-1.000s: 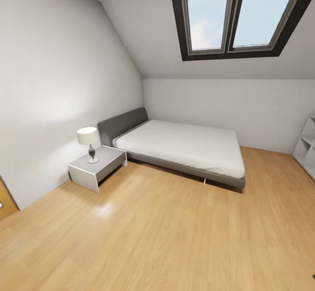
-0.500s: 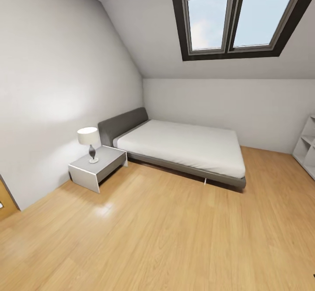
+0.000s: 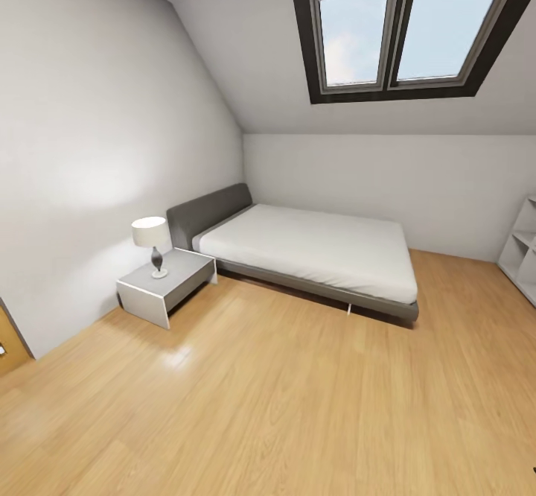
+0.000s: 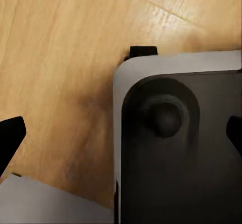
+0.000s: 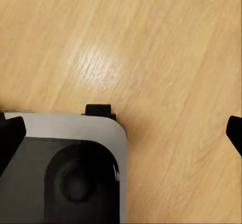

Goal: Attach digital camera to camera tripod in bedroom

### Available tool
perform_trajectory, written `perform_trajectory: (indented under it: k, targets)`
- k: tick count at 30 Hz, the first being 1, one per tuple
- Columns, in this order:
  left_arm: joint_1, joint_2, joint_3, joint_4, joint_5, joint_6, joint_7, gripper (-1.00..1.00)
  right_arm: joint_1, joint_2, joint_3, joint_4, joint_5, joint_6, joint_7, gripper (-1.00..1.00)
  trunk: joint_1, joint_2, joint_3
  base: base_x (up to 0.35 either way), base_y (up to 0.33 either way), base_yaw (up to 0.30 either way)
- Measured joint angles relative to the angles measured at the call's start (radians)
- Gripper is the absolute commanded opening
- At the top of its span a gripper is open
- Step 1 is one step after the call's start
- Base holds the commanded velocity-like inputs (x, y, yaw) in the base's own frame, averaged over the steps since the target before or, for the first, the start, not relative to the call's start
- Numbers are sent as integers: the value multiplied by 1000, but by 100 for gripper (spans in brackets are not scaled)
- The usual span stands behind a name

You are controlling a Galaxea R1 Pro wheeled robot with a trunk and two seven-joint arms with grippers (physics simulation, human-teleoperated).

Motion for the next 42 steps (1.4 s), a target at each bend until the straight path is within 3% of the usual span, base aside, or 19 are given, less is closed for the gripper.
perform_trajectory:
  k: [3,6,11,12,17,19,20,24,29,34,37,42]
  targets:
    - [-3,22,1,-101,1,63,1,100,0,-1,0,-120,0,3,-30,100,0,0,0,0,0,0]
    - [-6,43,1,-269,1,228,0,100,0,-2,-1,-303,-1,12,-69,100,0,0,0,0,0,0]
    - [-8,48,3,-506,2,474,-2,100,-17,0,-3,-509,-2,46,-95,100,0,0,0,0,0,0]
    - [-8,44,4,-597,2,554,-4,100,-40,1,-3,-575,-1,73,-101,100,0,0,0,0,0,0]
    - [-10,26,5,-875,3,688,-8,100,-178,3,-3,-702,-3,187,-107,100,0,0,0,0,0,0]
    - [-20,20,5,-1059,6,723,-10,100,-306,10,-2,-735,-5,250,-108,100,0,0,0,0,0,0]
    - [-53,18,5,-1159,12,733,-12,100,-383,26,1,-749,-5,269,-110,100,0,0,0,0,0,0]
    - [-186,16,4,-1233,49,752,-13,100,-506,69,7,-761,-5,282,-117,100,0,0,0,0,0,0]
    - [-375,16,3,-1202,103,858,-24,100,-674,107,11,-769,-6,286,-135,100,0,0,0,0,0,0]
    - [-429,29,3,-1231,116,896,-73,100,-711,114,16,-788,-8,282,-127,100,0,0,0,0,0,0]
    - [-441,48,3,-1292,116,904,-166,100,-719,116,51,-799,-9,275,-116,100,0,0,0,0,0,0]
    - [-447,63,22,-1336,115,919,-266,100,-721,117,126,-804,-10,272,-112,100,0,0,0,0,0,0]
